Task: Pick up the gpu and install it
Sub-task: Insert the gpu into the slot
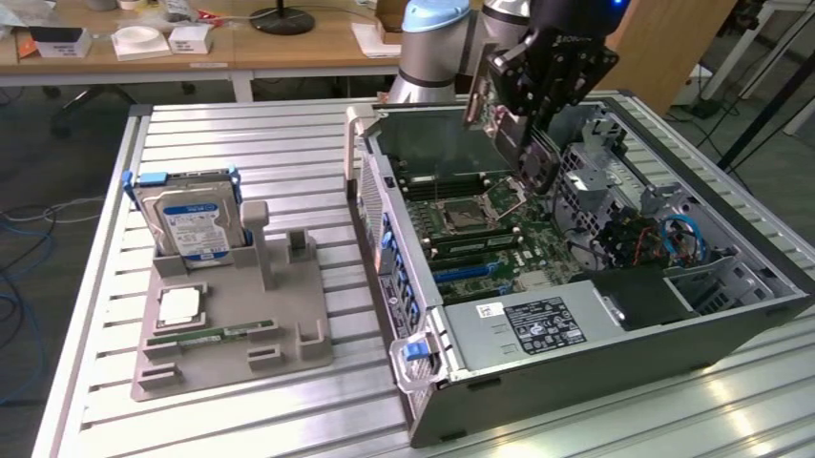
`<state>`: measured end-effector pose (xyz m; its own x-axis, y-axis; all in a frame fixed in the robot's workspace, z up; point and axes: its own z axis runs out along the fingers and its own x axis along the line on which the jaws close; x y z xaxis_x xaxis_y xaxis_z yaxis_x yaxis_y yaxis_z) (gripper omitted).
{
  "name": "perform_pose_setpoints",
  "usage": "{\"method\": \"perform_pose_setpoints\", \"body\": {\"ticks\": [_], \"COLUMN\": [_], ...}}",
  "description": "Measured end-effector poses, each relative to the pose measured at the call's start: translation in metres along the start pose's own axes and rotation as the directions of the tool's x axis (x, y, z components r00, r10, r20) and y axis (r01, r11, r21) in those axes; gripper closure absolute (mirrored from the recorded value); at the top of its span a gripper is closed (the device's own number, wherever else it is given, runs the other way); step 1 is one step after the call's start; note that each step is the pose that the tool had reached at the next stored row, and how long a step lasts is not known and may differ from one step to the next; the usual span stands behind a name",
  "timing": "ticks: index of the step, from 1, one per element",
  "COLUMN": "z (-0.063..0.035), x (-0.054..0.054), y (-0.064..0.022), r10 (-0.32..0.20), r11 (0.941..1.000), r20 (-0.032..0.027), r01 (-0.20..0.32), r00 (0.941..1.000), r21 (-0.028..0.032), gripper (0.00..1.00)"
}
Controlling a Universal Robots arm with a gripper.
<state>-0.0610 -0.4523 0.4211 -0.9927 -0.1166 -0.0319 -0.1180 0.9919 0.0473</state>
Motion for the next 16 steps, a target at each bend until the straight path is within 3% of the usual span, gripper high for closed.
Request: {"method": "perform_pose_setpoints", "body": {"ticks": [10, 13, 16], "z": [0.0005, 0.0013, 0.0016], "x": [-0.0003, -0.0007, -0.0008], "y": [0.0000, -0.0001, -0.0002], "r10": [-0.105, -0.254, -0.285], "r11": [0.9945, 0.9671, 0.9586], "r20": [-0.0048, -0.0110, -0.0121], "r01": [0.105, 0.254, 0.284], "r00": [0.9944, 0.9671, 0.9586], "r21": [-0.0037, -0.0097, -0.0111], "gripper": [0.74, 0.74, 0.74]}}
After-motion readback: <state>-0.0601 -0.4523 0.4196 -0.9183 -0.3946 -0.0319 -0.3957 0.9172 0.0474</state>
